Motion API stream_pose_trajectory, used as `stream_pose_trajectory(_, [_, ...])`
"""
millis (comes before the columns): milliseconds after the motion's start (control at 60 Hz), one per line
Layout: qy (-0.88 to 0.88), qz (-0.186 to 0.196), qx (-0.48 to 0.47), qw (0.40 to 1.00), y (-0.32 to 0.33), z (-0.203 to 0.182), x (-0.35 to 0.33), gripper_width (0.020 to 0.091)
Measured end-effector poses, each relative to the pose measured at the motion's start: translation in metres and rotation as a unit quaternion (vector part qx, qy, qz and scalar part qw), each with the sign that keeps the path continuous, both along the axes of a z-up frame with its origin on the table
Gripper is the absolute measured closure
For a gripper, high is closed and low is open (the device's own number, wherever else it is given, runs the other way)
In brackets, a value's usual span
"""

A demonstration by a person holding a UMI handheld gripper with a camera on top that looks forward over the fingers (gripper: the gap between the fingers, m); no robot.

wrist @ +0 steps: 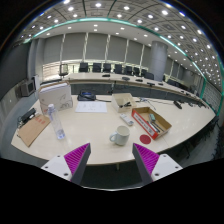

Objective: Pour water

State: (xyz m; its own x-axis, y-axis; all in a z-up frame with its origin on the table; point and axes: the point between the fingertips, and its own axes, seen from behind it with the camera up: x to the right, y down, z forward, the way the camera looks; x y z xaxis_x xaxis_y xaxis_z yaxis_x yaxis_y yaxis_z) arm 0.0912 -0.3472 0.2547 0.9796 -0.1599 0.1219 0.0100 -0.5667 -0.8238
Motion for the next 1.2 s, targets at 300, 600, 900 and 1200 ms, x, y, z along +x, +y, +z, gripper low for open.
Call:
stream_pose_trajectory(300, [0.049, 0.065, 0.008, 0.997, 0.058, -0.051, -0.179, 0.0241])
stream_pose_trajectory(600, [0.057, 0.099, 0.061, 0.992, 0.17, -0.103, -0.286, 0.0242])
stream_pose_trajectory(900, [0.051, 0.063, 0.088, 0.993, 0.276, -0.167, -0.278, 0.0352])
stream_pose_trajectory(1200, [0.055, 0.072, 0.102, 0.991, 0.287, -0.185, -0.28, 0.0684])
